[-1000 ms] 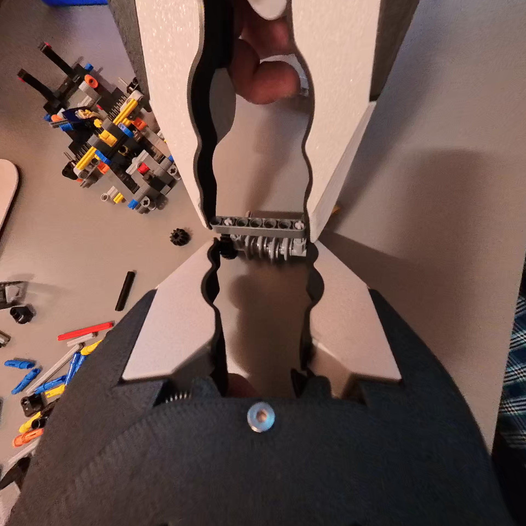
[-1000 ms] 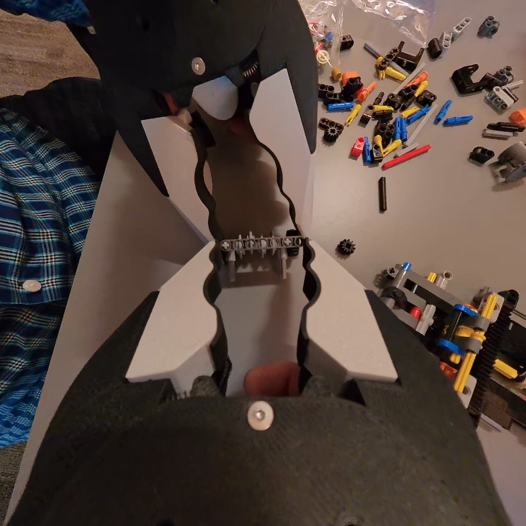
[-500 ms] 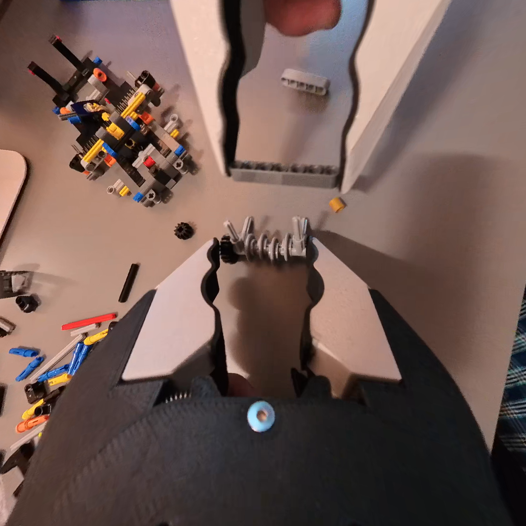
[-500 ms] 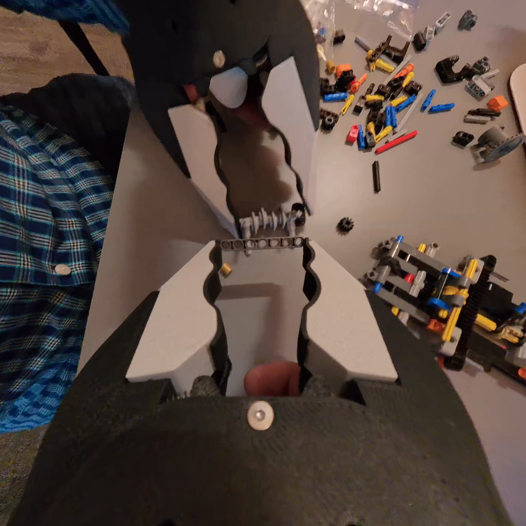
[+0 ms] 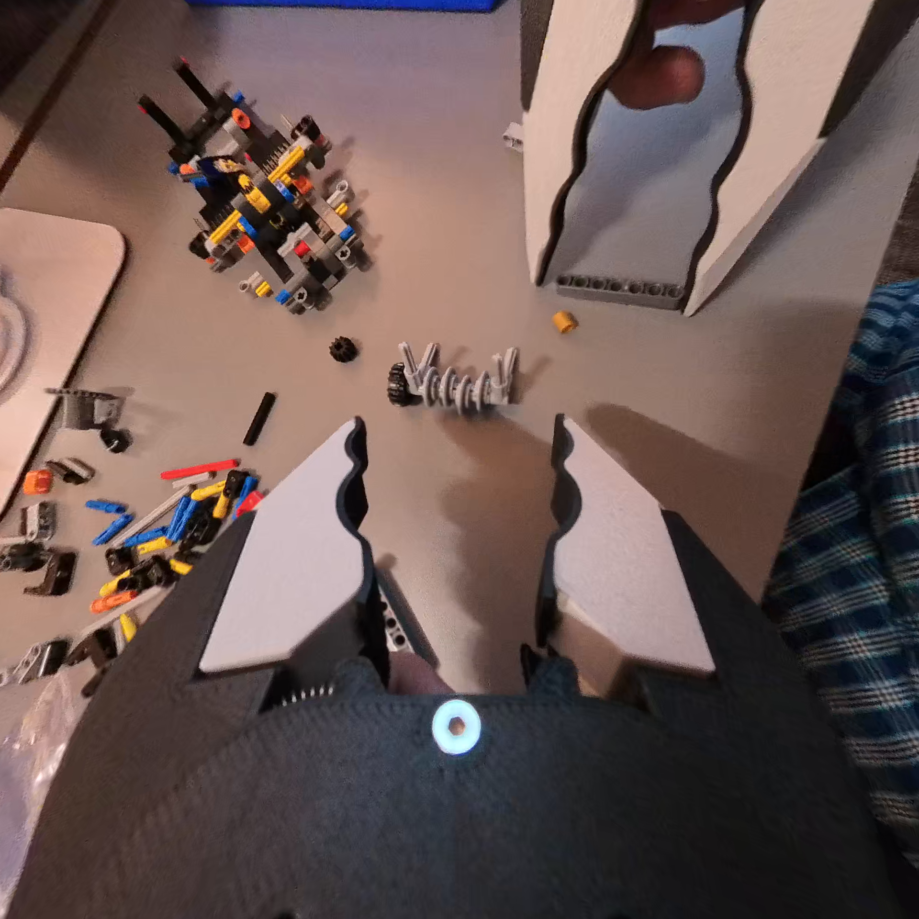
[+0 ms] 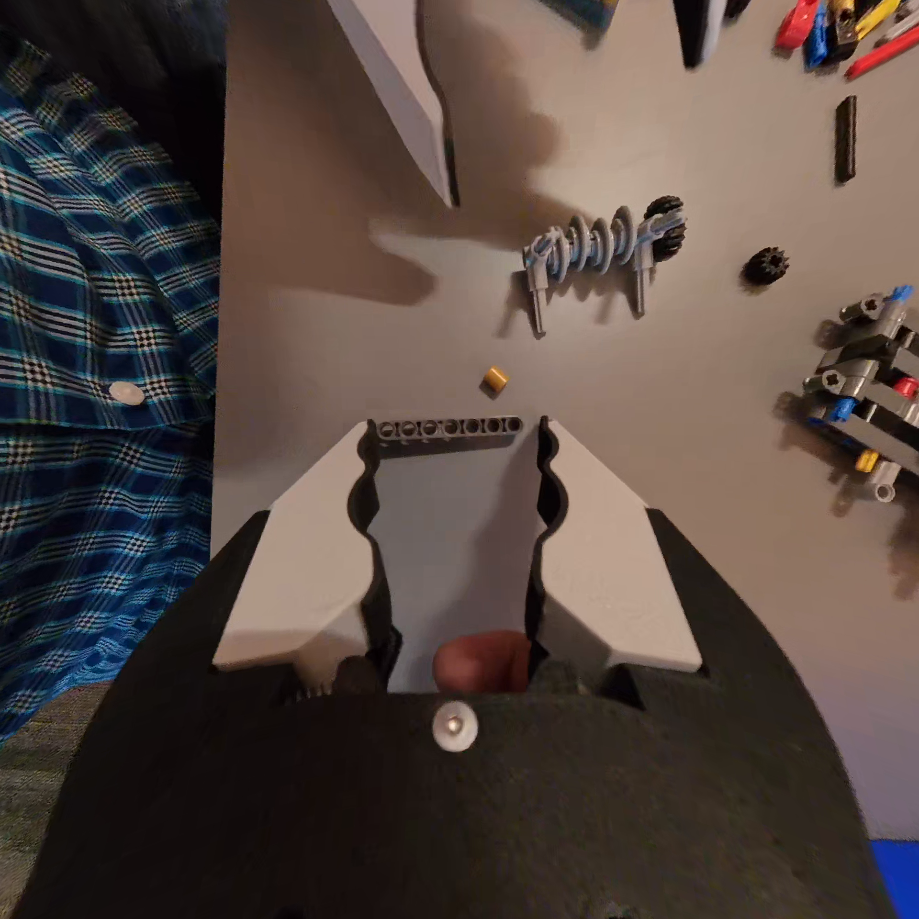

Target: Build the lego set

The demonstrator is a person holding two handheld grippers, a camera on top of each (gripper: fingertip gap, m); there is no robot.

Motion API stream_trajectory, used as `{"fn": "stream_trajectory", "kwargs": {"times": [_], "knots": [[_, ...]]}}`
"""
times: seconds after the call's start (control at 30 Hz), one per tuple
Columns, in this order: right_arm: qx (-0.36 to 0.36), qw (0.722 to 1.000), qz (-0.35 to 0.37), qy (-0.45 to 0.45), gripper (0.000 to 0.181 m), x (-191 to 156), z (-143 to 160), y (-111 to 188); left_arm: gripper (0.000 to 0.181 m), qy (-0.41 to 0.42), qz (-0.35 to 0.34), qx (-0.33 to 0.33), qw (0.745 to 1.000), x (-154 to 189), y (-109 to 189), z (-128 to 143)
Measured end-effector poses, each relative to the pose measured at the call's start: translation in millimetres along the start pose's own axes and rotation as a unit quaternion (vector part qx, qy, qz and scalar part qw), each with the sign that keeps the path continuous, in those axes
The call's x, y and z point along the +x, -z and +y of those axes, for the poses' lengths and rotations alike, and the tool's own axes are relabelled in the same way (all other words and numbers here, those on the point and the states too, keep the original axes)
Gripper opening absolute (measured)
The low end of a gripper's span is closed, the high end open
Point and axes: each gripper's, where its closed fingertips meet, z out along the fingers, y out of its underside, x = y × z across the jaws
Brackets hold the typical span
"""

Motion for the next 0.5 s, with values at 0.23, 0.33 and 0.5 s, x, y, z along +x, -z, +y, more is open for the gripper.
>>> {"fn": "stream_trajectory", "kwargs": {"times": [0.23, 0.33, 0.5], "knots": [[-0.009, 1.000, 0.023, 0.002, 0.071, 6.1, 0.5, 13.4, 0.069, 0.017, -0.015, 0.017, 1.000, 25.5, 25.4, 4.7], [0.017, 0.998, 0.055, 0.010, 0.053, 18.0, -16.5, 38.3, 0.064, 0.026, -0.027, 0.032, 0.999, 33.4, 34.3, 7.1], [0.079, 0.992, 0.090, 0.033, 0.021, 55.6, -89.7, 60.4, 0.050, 0.055, -0.088, 0.047, 0.993, 25.9, 52.7, 25.3]]}}
